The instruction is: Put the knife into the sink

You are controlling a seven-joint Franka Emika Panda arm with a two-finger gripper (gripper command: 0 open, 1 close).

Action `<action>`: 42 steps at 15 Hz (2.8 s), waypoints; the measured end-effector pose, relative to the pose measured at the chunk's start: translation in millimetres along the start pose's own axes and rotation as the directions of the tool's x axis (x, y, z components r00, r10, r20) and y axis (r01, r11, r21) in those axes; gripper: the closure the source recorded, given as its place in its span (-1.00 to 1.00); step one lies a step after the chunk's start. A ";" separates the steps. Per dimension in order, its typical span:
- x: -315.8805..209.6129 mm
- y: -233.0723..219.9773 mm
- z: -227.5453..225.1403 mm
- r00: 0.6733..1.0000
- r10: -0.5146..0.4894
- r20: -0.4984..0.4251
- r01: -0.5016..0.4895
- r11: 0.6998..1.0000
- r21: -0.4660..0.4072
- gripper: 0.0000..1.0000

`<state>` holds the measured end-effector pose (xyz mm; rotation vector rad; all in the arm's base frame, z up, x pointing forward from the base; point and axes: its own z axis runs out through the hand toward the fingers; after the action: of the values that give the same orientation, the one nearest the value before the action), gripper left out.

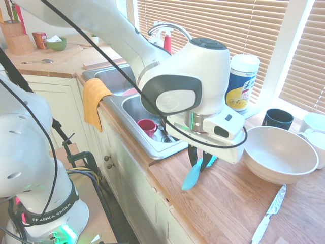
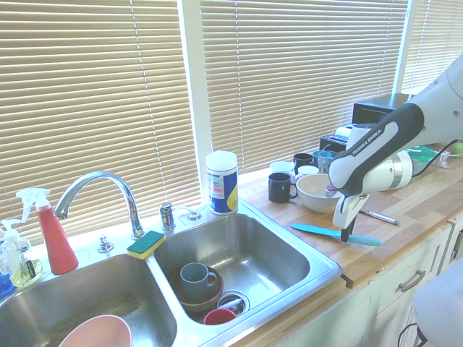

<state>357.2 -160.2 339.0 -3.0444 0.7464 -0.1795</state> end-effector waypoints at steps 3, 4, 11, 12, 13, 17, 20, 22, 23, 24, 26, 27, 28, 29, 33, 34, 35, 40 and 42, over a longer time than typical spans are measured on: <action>5.3 -10.6 -24.5 1.000 0.005 -0.024 -0.005 1.000 0.018 1.00; 7.5 -14.6 -32.1 0.999 0.005 -0.031 -0.005 1.000 0.021 1.00; 6.8 -82.3 -73.8 0.993 0.078 -0.086 -0.075 0.997 0.029 1.00; 2.6 -102.7 -76.0 0.990 0.115 -0.087 -0.113 0.993 0.032 1.00; -2.4 -125.4 -78.3 0.984 0.153 -0.090 -0.150 0.988 0.034 1.00; -28.6 -211.2 -74.1 0.956 0.263 -0.129 -0.257 0.965 0.058 1.00; -49.4 -258.6 -43.9 0.948 0.294 -0.123 -0.288 0.955 0.065 1.00; -58.4 -283.6 -14.8 0.944 0.303 -0.128 -0.295 0.952 0.079 1.00; -60.4 -293.8 0.5 0.941 0.311 -0.131 -0.302 0.949 0.086 1.00; -60.0 -301.9 14.5 0.938 0.321 -0.131 -0.311 0.946 0.091 1.00; -55.9 -316.1 39.1 0.931 0.341 -0.128 -0.331 0.939 0.093 1.00; -53.6 -323.2 50.5 0.930 0.344 -0.125 -0.335 0.938 0.093 1.00; -50.8 -328.7 61.2 0.931 0.344 -0.122 -0.334 0.938 0.091 1.00; -46.4 -331.2 72.0 0.933 0.341 -0.118 -0.332 0.939 0.090 1.00; -31.0 -328.0 127.3 0.940 0.333 -0.076 -0.328 0.942 0.064 1.00; -29.2 -328.6 139.0 0.940 0.335 -0.062 -0.331 0.941 0.062 1.00; -27.1 -329.5 149.0 0.939 0.340 -0.049 -0.337 0.940 0.060 1.00; -19.2 -330.5 171.3 0.935 0.353 -0.027 -0.351 0.935 0.057 1.00; -16.1 -325.5 175.0 0.934 0.357 -0.031 -0.355 0.933 0.055 1.00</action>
<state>512.6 131.5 172.8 -2.8025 1.2577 -0.2511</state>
